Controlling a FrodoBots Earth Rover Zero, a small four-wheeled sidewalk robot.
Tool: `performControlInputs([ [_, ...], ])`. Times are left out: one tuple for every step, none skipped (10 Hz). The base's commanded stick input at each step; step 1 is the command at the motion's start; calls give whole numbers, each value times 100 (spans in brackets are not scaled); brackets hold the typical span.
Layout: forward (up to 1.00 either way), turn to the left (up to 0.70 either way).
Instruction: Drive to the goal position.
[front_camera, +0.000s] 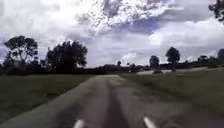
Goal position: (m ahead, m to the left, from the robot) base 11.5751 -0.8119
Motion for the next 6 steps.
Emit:
performControlInputs([
  [70,19],
  [70,7],
  [70,0],
  [70,0],
  [70,0],
  [70,0],
])
